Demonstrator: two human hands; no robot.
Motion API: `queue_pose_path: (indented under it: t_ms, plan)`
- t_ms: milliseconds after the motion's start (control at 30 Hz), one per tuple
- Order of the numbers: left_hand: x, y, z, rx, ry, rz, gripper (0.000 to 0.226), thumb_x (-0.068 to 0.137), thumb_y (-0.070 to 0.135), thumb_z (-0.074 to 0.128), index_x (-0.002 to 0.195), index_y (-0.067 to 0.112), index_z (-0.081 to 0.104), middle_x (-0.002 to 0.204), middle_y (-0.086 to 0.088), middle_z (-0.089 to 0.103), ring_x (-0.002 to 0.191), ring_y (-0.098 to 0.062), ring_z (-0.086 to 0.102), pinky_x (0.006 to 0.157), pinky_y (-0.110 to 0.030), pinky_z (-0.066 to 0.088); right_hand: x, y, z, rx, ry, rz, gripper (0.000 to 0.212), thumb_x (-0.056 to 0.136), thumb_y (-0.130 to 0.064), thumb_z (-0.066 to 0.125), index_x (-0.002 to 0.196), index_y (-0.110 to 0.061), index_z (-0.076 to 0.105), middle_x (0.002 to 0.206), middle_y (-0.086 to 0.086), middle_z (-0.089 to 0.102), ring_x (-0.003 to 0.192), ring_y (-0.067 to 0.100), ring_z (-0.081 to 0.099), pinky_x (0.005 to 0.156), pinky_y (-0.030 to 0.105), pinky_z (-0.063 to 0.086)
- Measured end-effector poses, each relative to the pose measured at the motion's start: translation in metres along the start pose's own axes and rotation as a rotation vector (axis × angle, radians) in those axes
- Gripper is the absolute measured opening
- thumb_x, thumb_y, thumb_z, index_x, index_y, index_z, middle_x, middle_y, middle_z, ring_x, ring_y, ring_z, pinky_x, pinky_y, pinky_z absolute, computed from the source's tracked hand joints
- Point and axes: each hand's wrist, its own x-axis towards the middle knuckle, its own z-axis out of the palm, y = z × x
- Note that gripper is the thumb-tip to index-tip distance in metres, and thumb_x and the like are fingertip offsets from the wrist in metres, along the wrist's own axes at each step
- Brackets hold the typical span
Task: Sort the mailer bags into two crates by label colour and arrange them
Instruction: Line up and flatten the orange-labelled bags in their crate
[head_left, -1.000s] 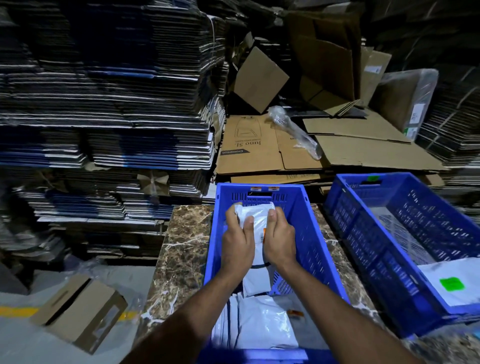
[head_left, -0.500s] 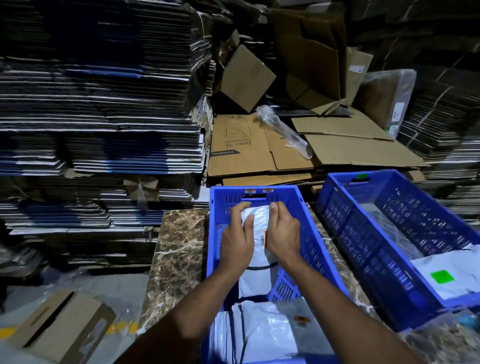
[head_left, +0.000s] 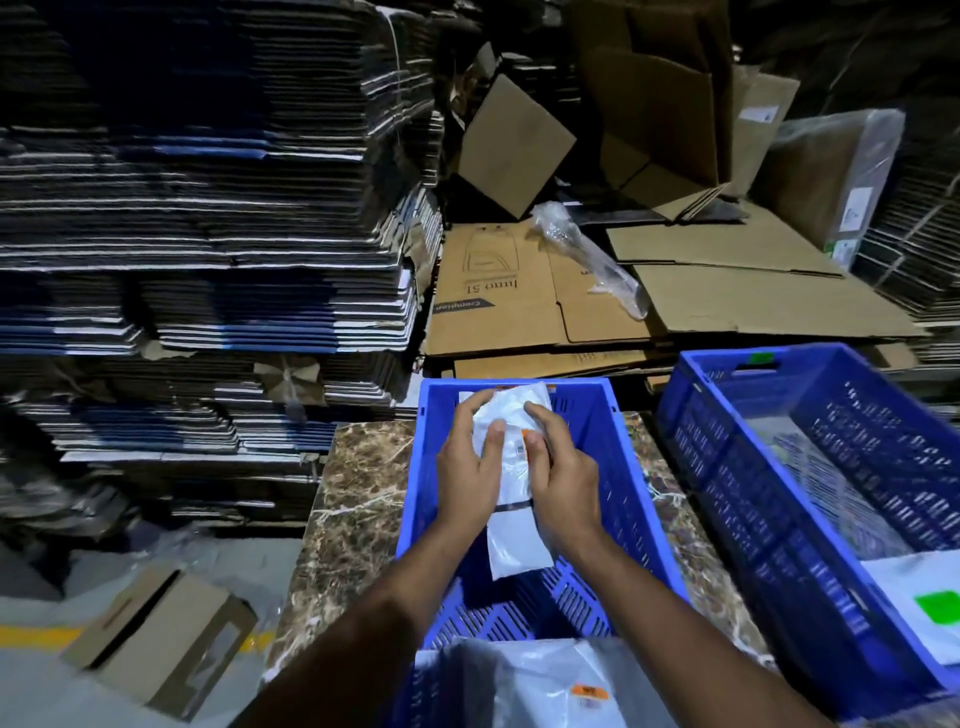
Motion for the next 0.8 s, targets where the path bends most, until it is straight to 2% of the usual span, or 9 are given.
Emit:
queue_pose_path:
  t_ms: [100,233,300,400,500,567,667,733,800]
  plan:
    - [0.002,-0.006,0.001,-0.049,-0.058,-0.003,0.034,0.097,0.04,0.051,0.13,0.029,0.053,0.13,0.02,0.057,0.126,-0.002,0.051,0.104,-0.024,0.041,0.008,0.001,0.0,0.017,0.017,-0.044,0.03,0.102,-0.027,0.052,0.131,-0.034,0.058,0.085,-0.01,0.07,0.065,0.001,0.06,0.064,0.026,0.049]
    - [0.015,-0.005,-0.004,-0.051,-0.082,-0.025,0.034,0.098,0.034,0.05,0.132,0.031,0.051,0.136,0.014,0.054,0.131,-0.002,0.047,0.108,-0.024,0.038,0.007,0.002,-0.008,0.048,-0.091,-0.08,0.034,0.104,-0.031,0.048,0.138,-0.033,0.053,0.123,-0.016,0.066,0.099,-0.004,0.063,0.083,0.017,0.049]
    - [0.02,0.0,-0.007,-0.051,-0.109,-0.017,0.037,0.099,0.033,0.051,0.135,0.03,0.049,0.14,0.014,0.052,0.133,0.0,0.044,0.109,-0.02,0.035,0.004,0.003,-0.01,0.021,-0.077,-0.103,0.038,0.102,-0.028,0.052,0.14,-0.029,0.053,0.129,-0.014,0.065,0.097,-0.005,0.061,0.083,0.011,0.046]
    - [0.017,0.006,-0.007,-0.074,-0.157,-0.021,0.041,0.098,0.029,0.059,0.136,0.037,0.046,0.142,0.018,0.048,0.133,0.006,0.04,0.106,-0.012,0.034,0.006,0.003,-0.011,-0.022,0.049,-0.118,0.039,0.099,-0.02,0.061,0.138,-0.024,0.058,0.13,-0.013,0.066,0.101,0.0,0.065,0.084,0.006,0.044]
    - [0.005,-0.002,-0.007,-0.128,-0.213,-0.076,0.063,0.088,0.018,0.073,0.139,0.039,0.044,0.146,0.018,0.044,0.128,0.002,0.051,0.098,-0.02,0.048,0.013,0.002,-0.016,-0.023,0.117,-0.096,0.039,0.099,-0.015,0.059,0.138,-0.023,0.057,0.132,-0.013,0.064,0.111,-0.001,0.063,0.089,0.007,0.044]
    - [-0.001,-0.008,-0.01,-0.164,-0.269,-0.123,0.074,0.084,0.014,0.079,0.144,0.035,0.042,0.149,0.014,0.04,0.117,-0.002,0.061,0.089,-0.026,0.055,0.014,0.006,-0.02,-0.007,0.062,-0.071,0.039,0.102,-0.016,0.055,0.14,-0.023,0.054,0.136,-0.014,0.06,0.114,-0.004,0.06,0.092,0.011,0.046]
    - [0.001,-0.009,-0.016,-0.124,-0.277,-0.095,0.078,0.084,0.008,0.078,0.149,0.026,0.04,0.147,0.006,0.036,0.117,0.008,0.056,0.085,-0.018,0.053,0.005,0.013,-0.024,0.021,-0.054,-0.076,0.041,0.102,-0.022,0.054,0.143,-0.029,0.051,0.141,-0.019,0.053,0.125,-0.004,0.052,0.097,0.015,0.045]
    - [0.002,-0.011,-0.021,-0.069,-0.306,-0.081,0.075,0.085,0.011,0.077,0.149,0.029,0.042,0.146,0.005,0.034,0.126,0.013,0.044,0.093,-0.012,0.047,-0.001,0.017,-0.024,0.048,-0.1,-0.087,0.045,0.101,-0.02,0.057,0.144,-0.033,0.049,0.139,-0.023,0.054,0.114,-0.009,0.056,0.09,0.011,0.046]
    - [0.001,-0.01,-0.024,-0.041,-0.369,-0.094,0.068,0.085,0.012,0.077,0.144,0.032,0.048,0.146,0.005,0.034,0.126,0.024,0.033,0.094,-0.003,0.038,-0.003,0.02,-0.021,0.048,-0.13,-0.056,0.049,0.1,-0.019,0.058,0.146,-0.035,0.048,0.121,-0.022,0.064,0.066,-0.004,0.057,0.062,0.009,0.043]
